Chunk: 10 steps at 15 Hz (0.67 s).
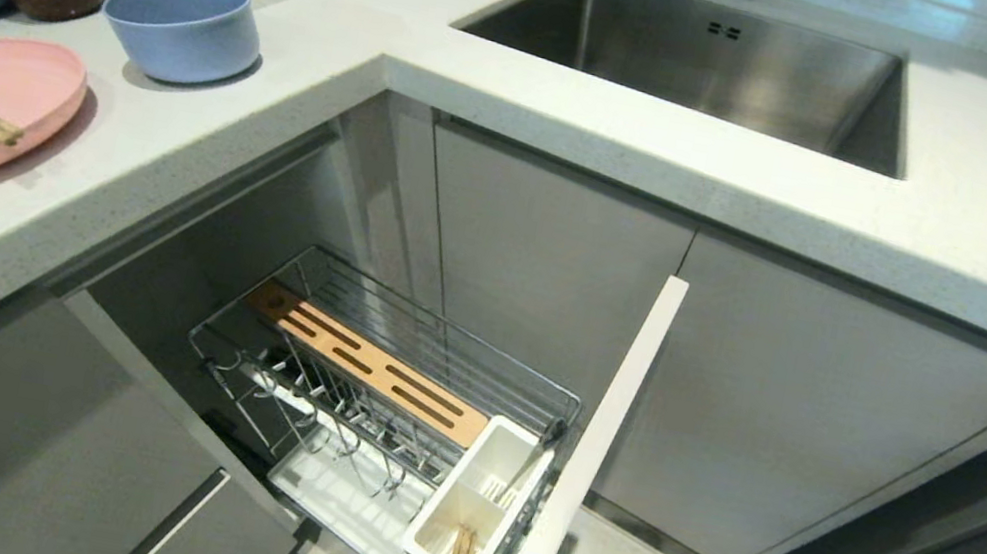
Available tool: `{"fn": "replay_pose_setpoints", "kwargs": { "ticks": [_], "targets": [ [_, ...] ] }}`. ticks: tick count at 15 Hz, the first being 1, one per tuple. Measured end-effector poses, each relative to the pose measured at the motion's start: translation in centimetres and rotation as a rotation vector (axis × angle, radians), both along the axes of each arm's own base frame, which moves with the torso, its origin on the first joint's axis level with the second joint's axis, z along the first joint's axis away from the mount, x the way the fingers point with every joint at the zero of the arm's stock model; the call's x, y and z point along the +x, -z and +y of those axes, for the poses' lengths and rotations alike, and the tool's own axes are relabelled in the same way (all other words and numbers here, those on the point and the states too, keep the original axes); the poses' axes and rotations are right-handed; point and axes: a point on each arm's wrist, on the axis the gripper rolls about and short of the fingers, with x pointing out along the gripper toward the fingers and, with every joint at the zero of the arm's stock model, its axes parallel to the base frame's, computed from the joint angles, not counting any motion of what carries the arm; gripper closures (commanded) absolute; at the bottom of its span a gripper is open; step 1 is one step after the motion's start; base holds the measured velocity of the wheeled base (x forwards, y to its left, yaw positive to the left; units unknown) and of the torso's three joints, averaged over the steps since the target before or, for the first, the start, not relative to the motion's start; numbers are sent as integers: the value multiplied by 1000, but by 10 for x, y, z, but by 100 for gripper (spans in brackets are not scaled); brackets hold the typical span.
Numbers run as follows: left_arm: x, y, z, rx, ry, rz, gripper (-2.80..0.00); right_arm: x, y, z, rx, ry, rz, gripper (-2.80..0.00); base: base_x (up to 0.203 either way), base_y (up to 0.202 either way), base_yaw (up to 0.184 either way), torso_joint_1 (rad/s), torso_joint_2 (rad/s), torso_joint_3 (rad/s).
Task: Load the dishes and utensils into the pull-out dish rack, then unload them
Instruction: Pick up the bowl and place it in the cupboard
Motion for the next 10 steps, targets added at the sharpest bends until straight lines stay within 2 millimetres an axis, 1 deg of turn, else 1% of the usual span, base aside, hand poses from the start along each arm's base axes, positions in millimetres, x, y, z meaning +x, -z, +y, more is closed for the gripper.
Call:
{"fn": "replay_pose_setpoints", "kwargs": {
  "ticks": [8,10],
  "targets": [
    [0,0,0,-1,1,-1,0,0,0,0,0,0,0,0,0,0,0,2,4,-198],
    [0,0,0,-5,0,-2,0,0,0,0,0,0,0,0,0,0,0,2,-7,-134]
  ]
}}
